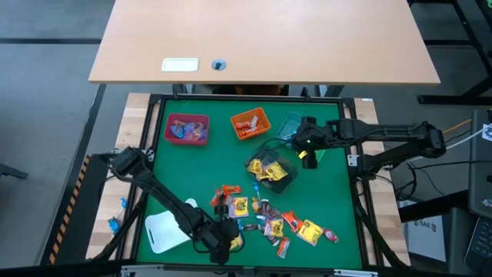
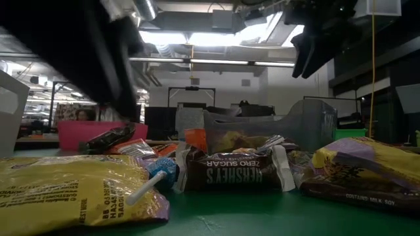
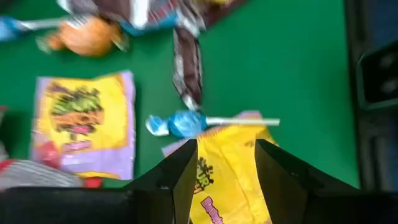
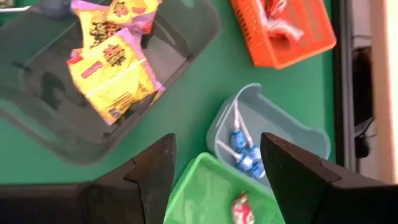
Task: Sort candy
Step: Put the yellow candy pack into the black bin
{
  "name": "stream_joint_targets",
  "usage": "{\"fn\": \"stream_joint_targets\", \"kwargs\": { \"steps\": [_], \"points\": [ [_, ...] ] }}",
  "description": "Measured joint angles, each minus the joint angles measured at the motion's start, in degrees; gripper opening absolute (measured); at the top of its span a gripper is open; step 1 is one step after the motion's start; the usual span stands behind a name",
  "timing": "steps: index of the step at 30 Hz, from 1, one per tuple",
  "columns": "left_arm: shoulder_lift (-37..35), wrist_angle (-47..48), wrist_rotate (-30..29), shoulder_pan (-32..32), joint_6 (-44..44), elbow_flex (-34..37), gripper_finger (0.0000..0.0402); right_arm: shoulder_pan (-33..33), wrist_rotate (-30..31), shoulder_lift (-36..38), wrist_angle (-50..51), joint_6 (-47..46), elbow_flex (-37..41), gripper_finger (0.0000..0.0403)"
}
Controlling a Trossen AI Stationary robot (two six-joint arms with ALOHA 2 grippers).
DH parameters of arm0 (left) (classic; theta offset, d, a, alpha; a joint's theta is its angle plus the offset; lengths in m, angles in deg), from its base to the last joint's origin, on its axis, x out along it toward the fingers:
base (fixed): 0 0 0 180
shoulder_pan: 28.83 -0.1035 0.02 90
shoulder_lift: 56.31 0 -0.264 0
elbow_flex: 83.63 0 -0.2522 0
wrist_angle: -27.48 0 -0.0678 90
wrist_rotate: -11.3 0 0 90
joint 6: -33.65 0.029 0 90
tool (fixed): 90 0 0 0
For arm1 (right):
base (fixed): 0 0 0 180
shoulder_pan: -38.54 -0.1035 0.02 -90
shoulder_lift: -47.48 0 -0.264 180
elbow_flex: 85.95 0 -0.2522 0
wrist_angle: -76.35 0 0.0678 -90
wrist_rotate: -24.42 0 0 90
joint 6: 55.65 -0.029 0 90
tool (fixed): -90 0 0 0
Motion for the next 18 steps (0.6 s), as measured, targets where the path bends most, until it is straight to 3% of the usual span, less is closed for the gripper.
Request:
{"fn": "stream_joint_targets", "kwargs": {
  "steps": [10, 18],
  "points": [
    [5.03, 0.04, 0.67, -0.17, 1.01, -0.09, 0.0141, 0.00, -5.90, 0.91, 4.39, -5.54, 0.00, 0.0234],
    [5.07, 0.09, 2.13, -0.59, 0.99, -0.11, 0.0069, 0.00, -9.07, 0.91, 5.22, -6.20, 0.00, 0.0234]
  ]
}}
